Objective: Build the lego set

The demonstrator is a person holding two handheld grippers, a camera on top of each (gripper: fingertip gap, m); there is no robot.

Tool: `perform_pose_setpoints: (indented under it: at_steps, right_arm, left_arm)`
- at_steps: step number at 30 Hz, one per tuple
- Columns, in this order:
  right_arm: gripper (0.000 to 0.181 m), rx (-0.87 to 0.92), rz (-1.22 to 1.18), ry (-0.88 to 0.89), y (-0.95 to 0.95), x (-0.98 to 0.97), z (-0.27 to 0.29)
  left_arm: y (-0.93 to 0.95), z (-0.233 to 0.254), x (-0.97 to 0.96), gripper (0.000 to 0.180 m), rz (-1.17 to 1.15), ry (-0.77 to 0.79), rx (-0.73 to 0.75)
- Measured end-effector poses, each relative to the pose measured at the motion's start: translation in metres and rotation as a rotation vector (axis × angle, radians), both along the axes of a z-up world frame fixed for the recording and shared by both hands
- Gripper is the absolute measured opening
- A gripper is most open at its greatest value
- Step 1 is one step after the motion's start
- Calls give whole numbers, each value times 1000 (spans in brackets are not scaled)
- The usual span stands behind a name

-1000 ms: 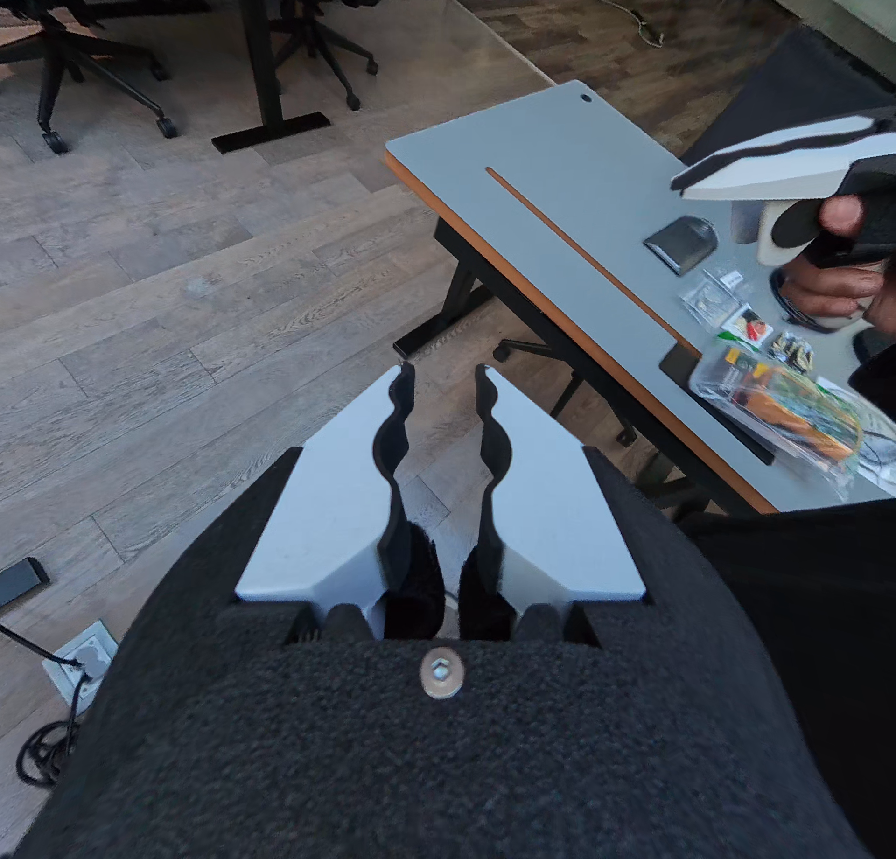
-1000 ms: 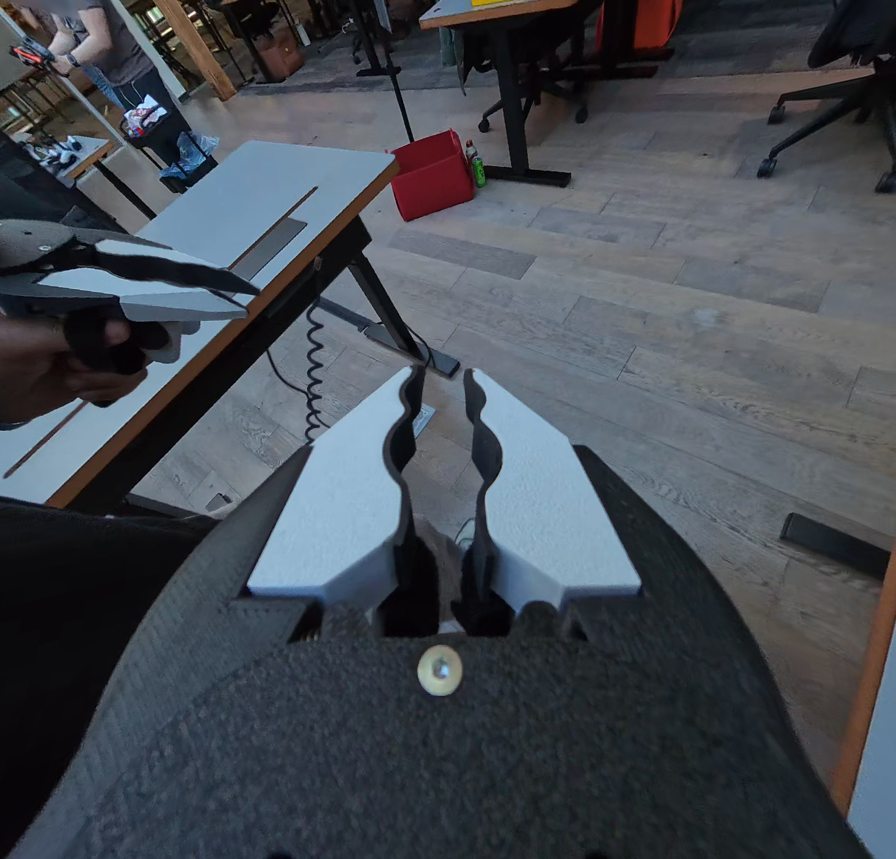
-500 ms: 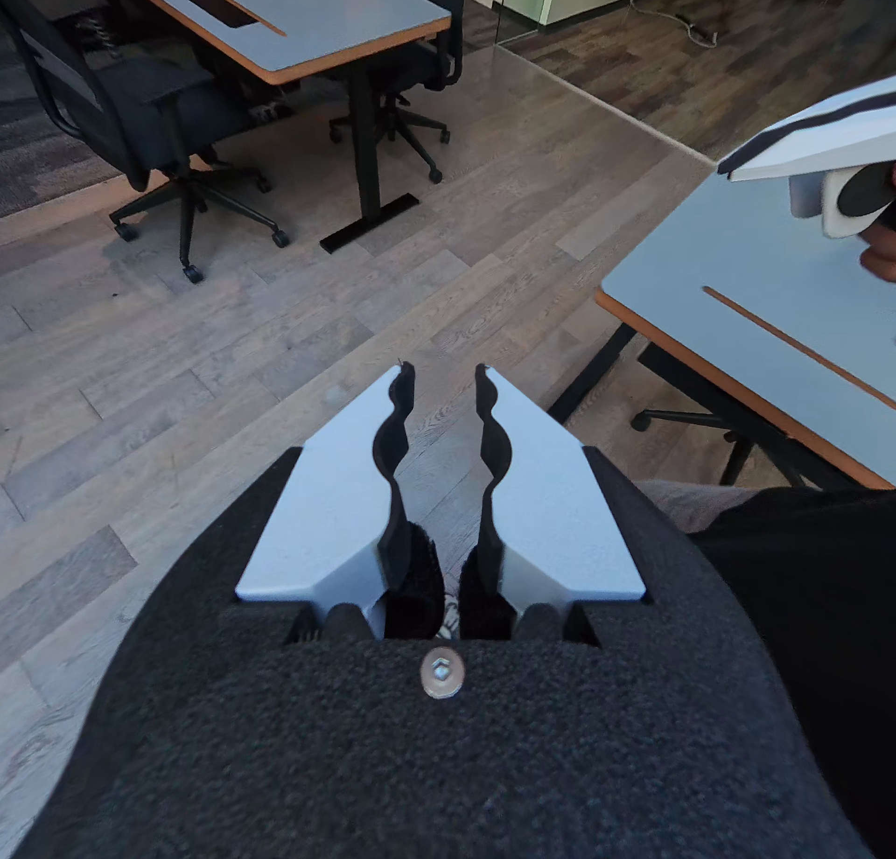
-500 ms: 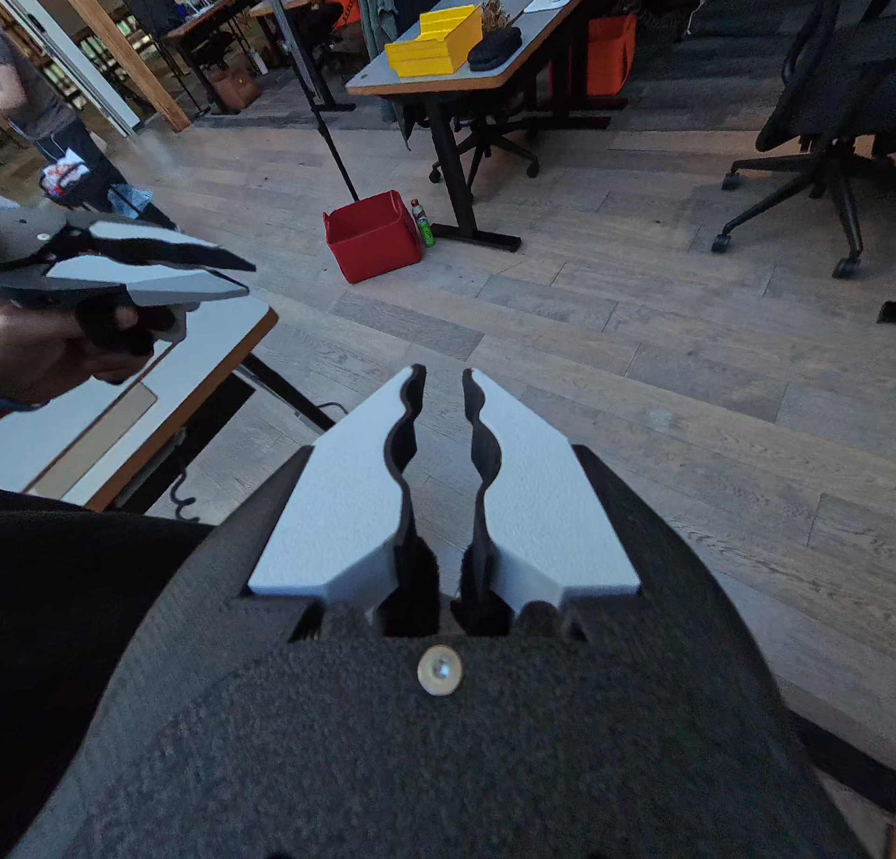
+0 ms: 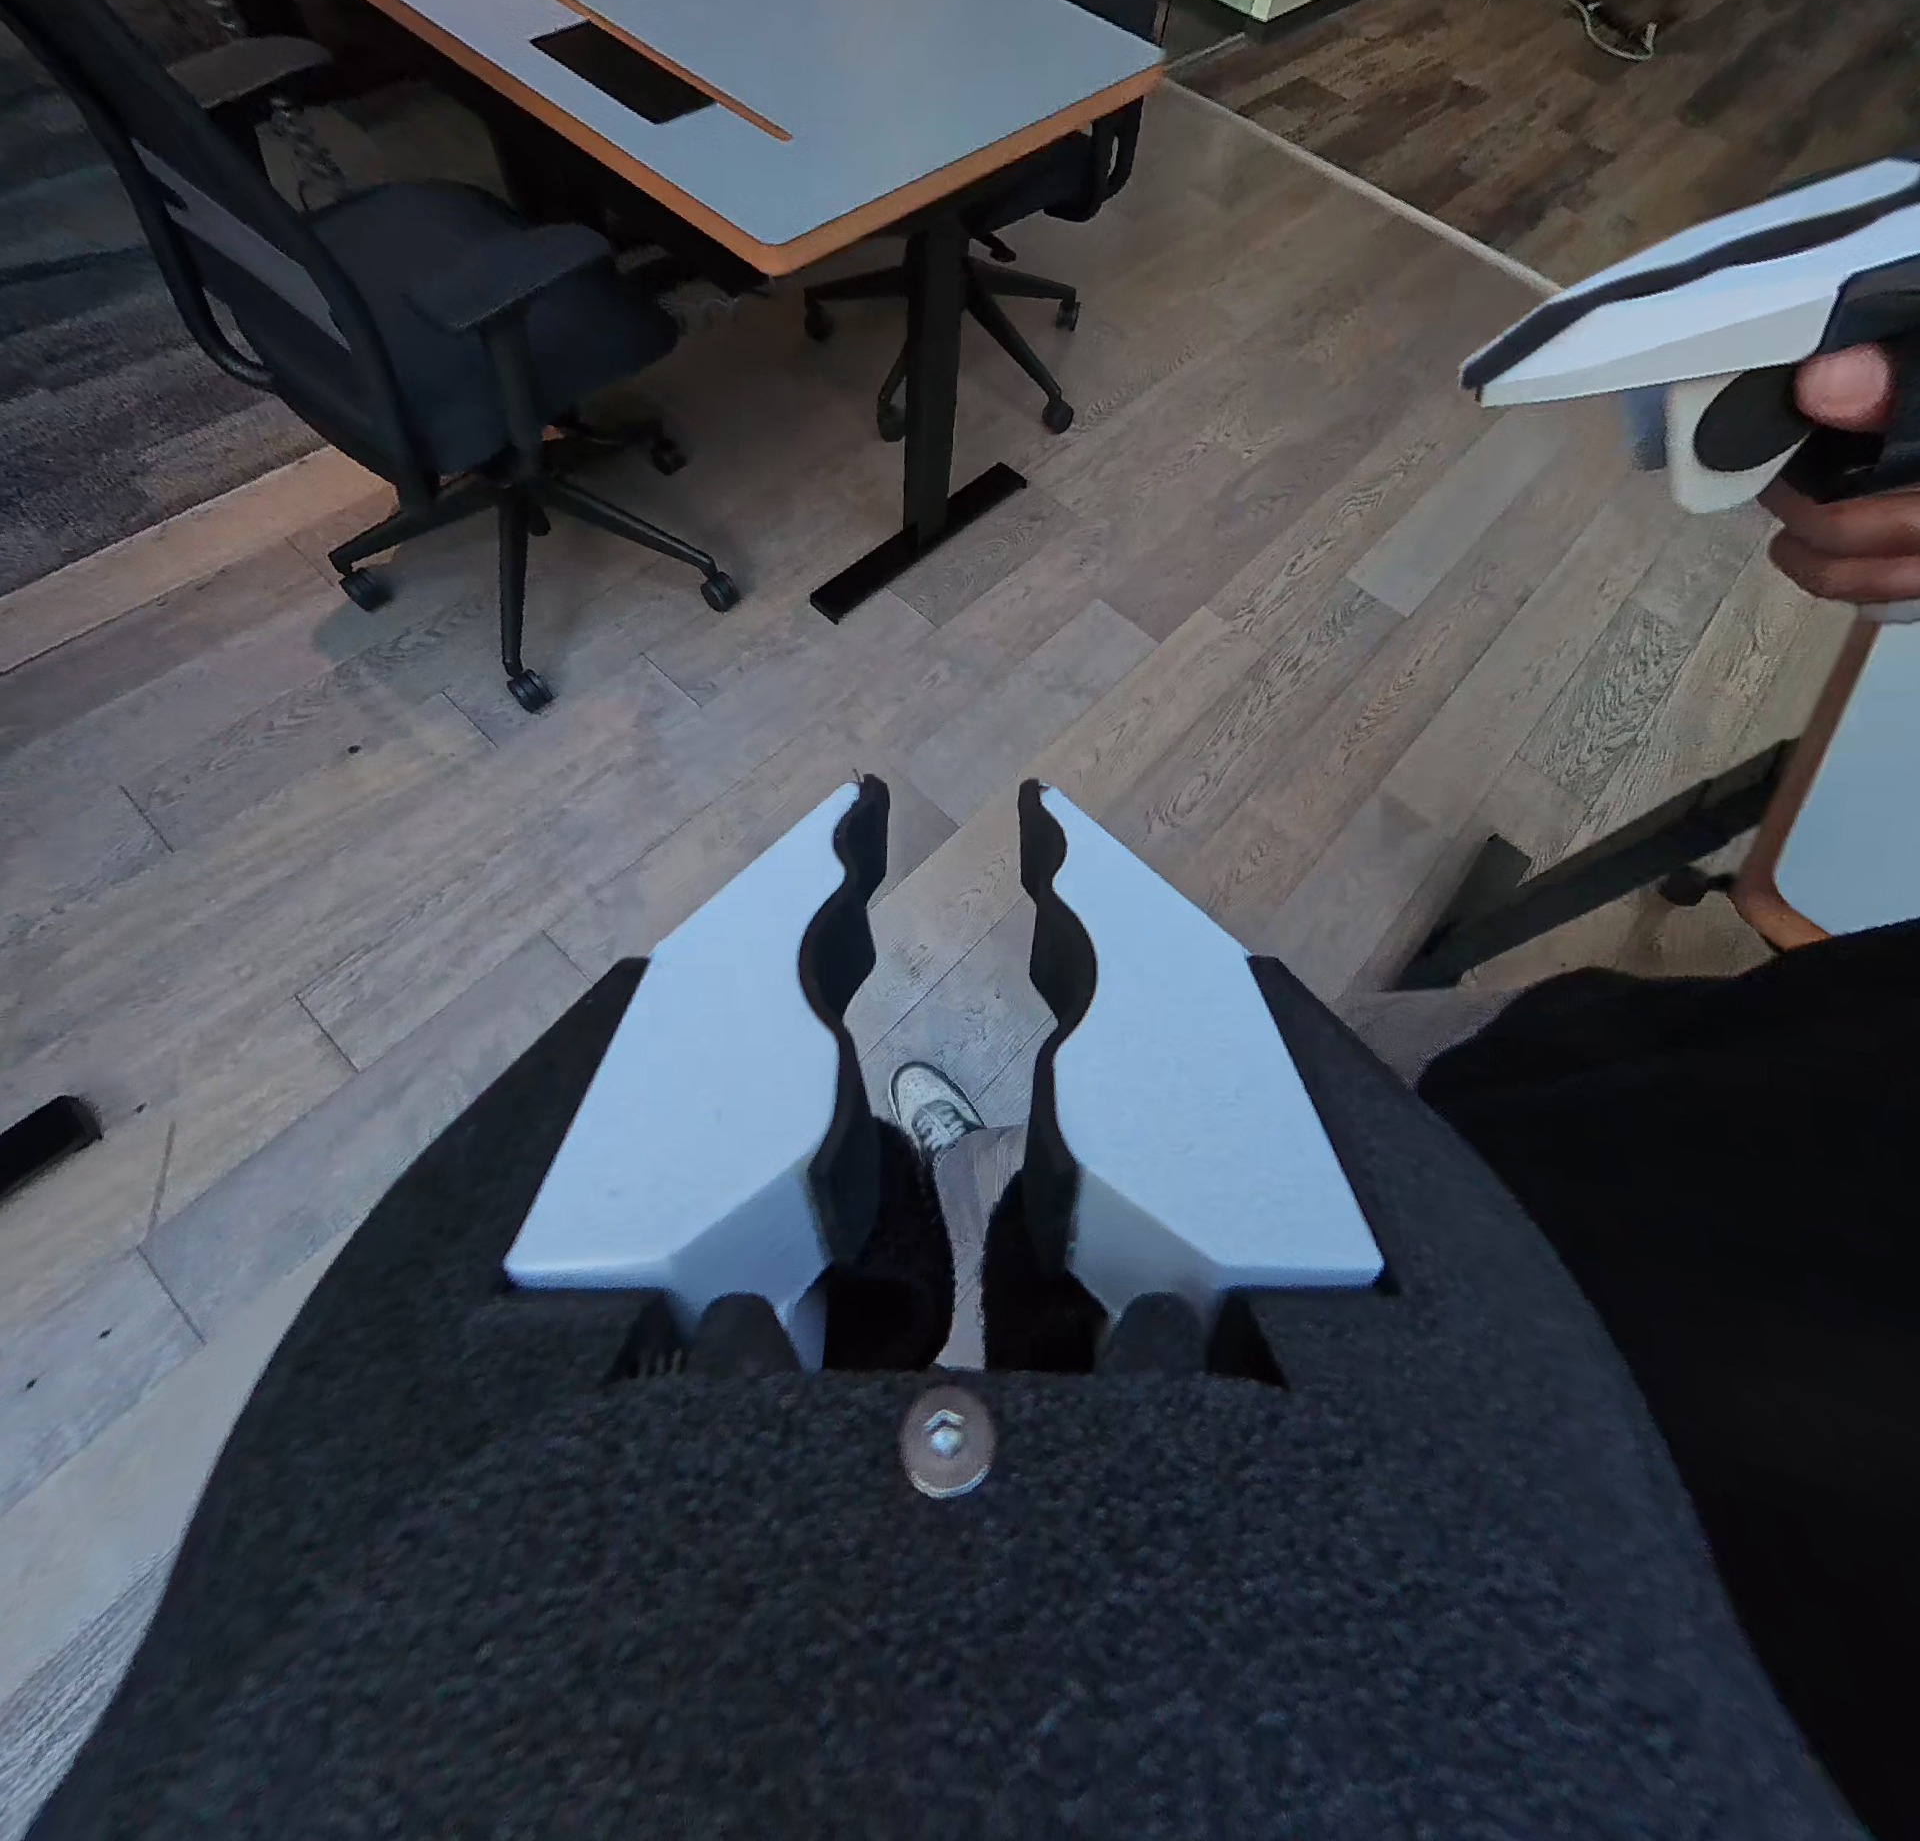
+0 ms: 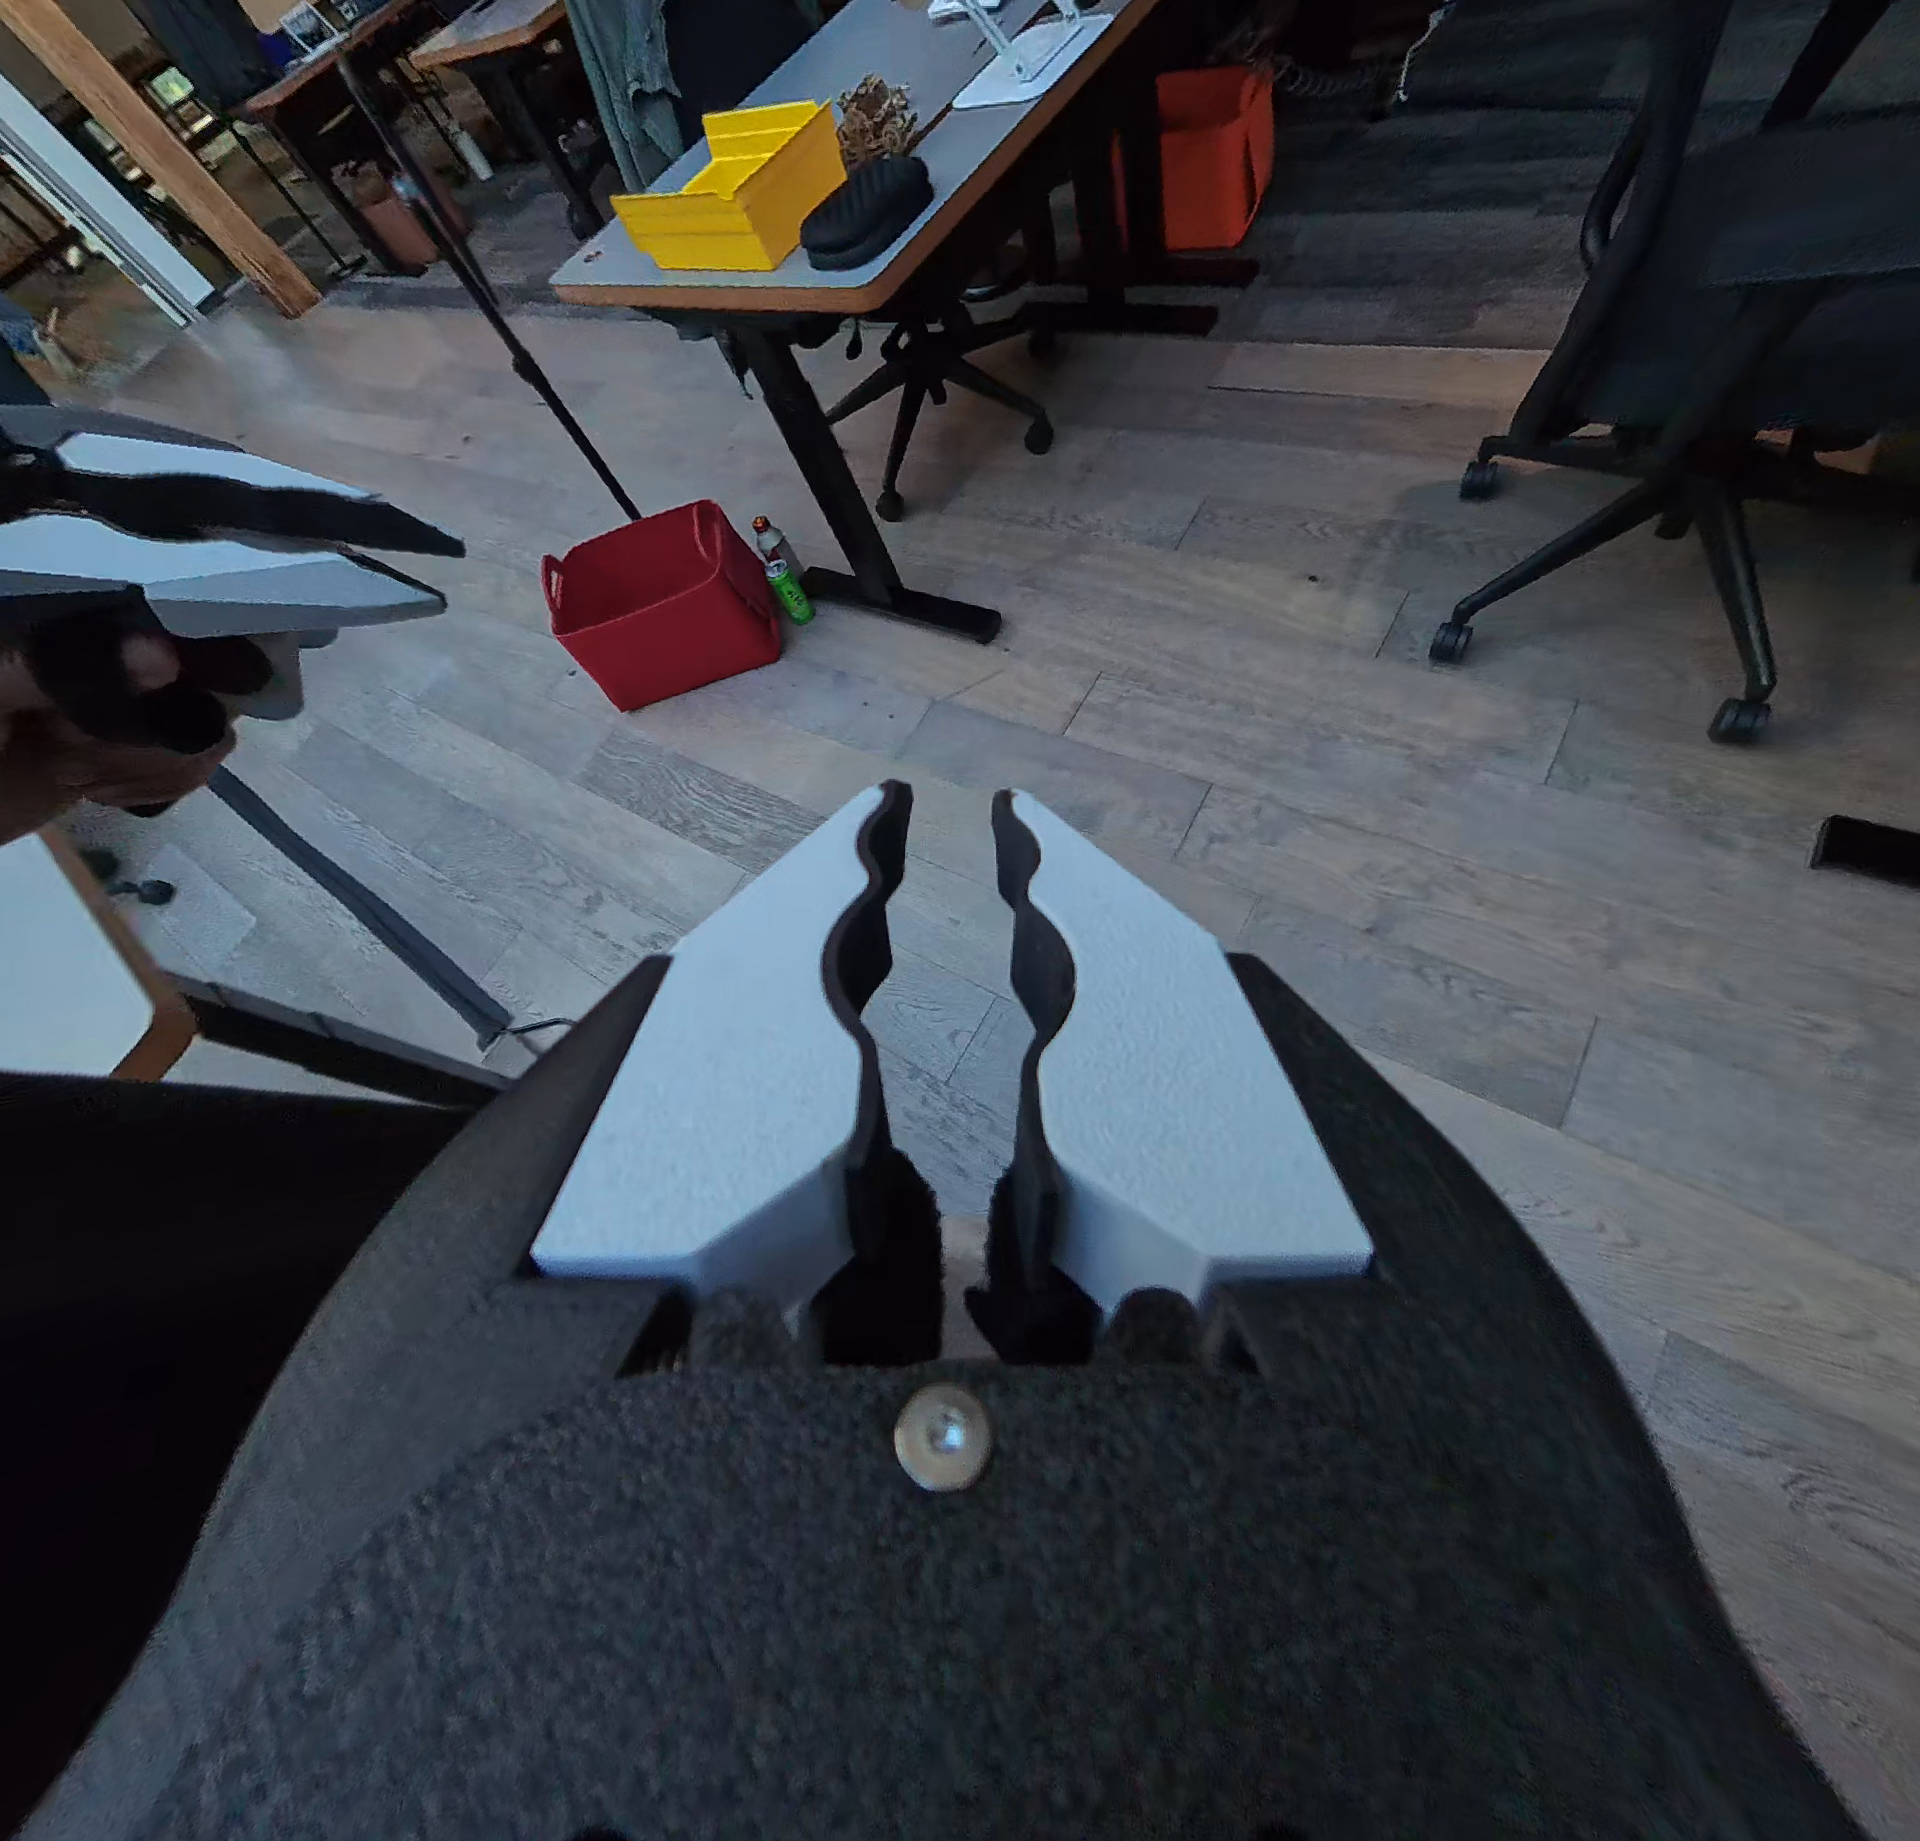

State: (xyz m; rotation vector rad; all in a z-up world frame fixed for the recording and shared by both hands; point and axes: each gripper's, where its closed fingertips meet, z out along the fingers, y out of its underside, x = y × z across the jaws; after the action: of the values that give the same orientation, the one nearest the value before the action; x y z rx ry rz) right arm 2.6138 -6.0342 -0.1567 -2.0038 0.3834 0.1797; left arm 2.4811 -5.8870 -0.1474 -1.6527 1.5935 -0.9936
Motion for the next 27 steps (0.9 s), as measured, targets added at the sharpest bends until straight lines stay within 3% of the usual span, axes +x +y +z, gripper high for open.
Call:
perform_pose_setpoints:
  at_steps: [6, 11, 16, 25, 27]
  right_arm:
    - [18, 16, 11, -2, 112, 144, 28]
    - [21, 15, 7, -56, 185, 246, 37]
    - [31, 15, -55, 51, 250, 351, 11]
    - [42, -90, -234, -19, 350, 585, -27]
    - [51, -146, -245, -26, 369, 644, -46]
  left_arm:
    - [96, 21, 131, 23, -23, 30, 2]
    - [171, 11, 221, 23, -29, 53, -51]
    - [245, -10, 329, 23, -84, 43, -54]
    - [382, -8, 533, 24, -212, 20, -21]
    - [403, -6, 572, 24, -250, 36, -24]
